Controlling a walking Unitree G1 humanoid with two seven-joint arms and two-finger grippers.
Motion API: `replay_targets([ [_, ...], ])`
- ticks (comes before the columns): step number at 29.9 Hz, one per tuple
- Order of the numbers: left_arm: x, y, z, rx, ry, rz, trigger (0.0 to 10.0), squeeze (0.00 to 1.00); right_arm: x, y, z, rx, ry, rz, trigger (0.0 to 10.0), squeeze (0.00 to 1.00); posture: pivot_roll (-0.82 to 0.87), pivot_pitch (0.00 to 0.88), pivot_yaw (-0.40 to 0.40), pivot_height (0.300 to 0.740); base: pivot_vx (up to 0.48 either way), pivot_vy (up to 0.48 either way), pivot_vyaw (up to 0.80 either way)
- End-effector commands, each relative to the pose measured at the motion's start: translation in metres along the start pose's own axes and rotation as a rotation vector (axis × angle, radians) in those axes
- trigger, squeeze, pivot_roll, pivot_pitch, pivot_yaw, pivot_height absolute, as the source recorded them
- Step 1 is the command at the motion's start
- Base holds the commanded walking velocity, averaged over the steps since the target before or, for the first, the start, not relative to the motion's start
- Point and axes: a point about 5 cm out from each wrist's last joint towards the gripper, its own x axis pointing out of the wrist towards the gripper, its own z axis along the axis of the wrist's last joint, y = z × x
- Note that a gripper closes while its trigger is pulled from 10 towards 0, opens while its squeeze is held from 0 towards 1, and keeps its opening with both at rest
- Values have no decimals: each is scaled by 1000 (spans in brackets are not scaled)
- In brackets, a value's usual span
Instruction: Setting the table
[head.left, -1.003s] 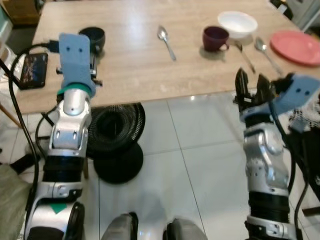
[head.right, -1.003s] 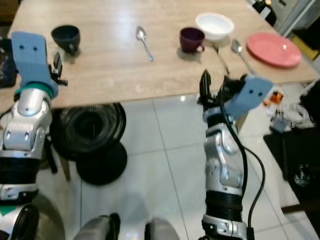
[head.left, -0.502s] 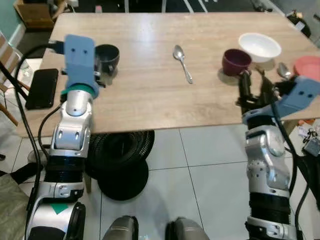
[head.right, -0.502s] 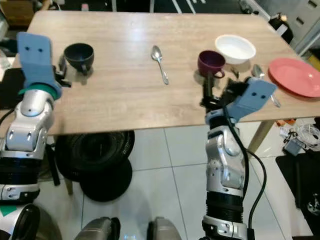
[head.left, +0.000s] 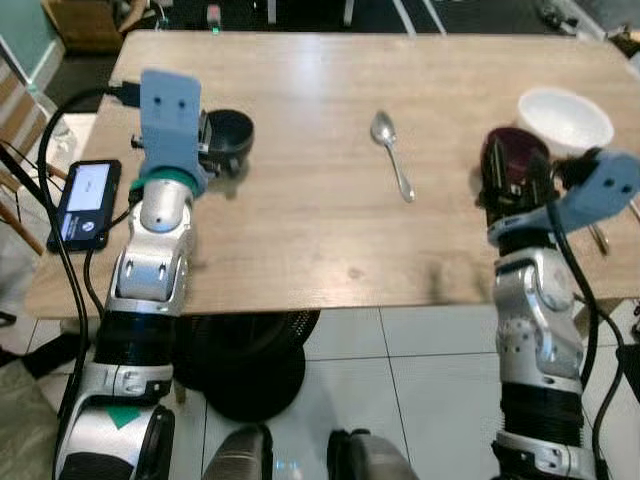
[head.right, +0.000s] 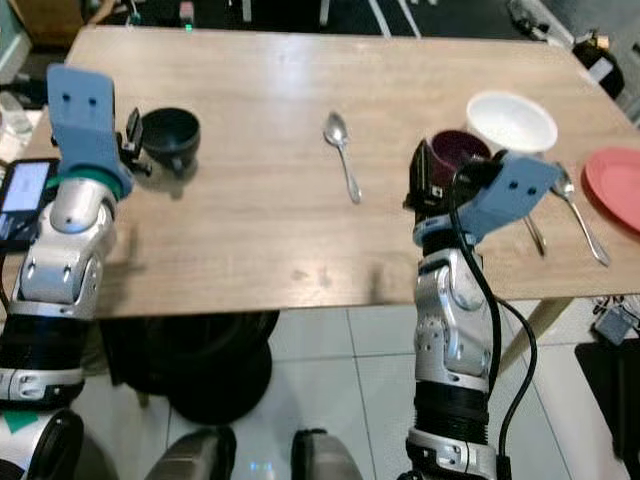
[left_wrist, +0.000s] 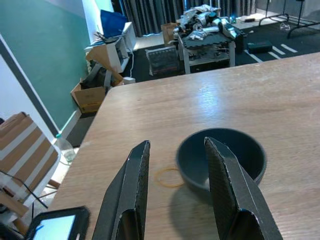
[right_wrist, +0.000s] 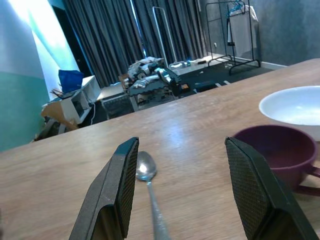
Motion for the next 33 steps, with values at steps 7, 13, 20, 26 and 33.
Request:
replay_targets([
  [7, -1, -2, -5, -2, 28, -13, 10000, 0, -3, -3, -2, 0, 9, -8, 10000, 0, 35, 21, 32, 740, 0, 0, 0],
  [13, -1, -2, -11, -19, 69, -33, 10000, 0, -3, 2, -6, -67, 26, 31, 10000, 0, 47, 30, 27, 740, 0, 0, 0],
  [20, -10, -8, -25, -10, 130, -149, 10000, 0, -1, 23, -19, -187, 98, 157, 10000, 0, 65, 56, 19, 740, 0, 0, 0],
  [26, -26, -12, -30, 93, 132, -362, 10000, 0, 25, 40, -41, -220, 205, 146, 10000, 0, 110, 98, 6, 740, 0, 0, 0],
  [33, -38, -12, -18, 85, 108, -448, 10000, 0, 46, 56, -64, -204, 347, 128, 10000, 0, 172, 142, -16, 740, 0, 0, 0],
])
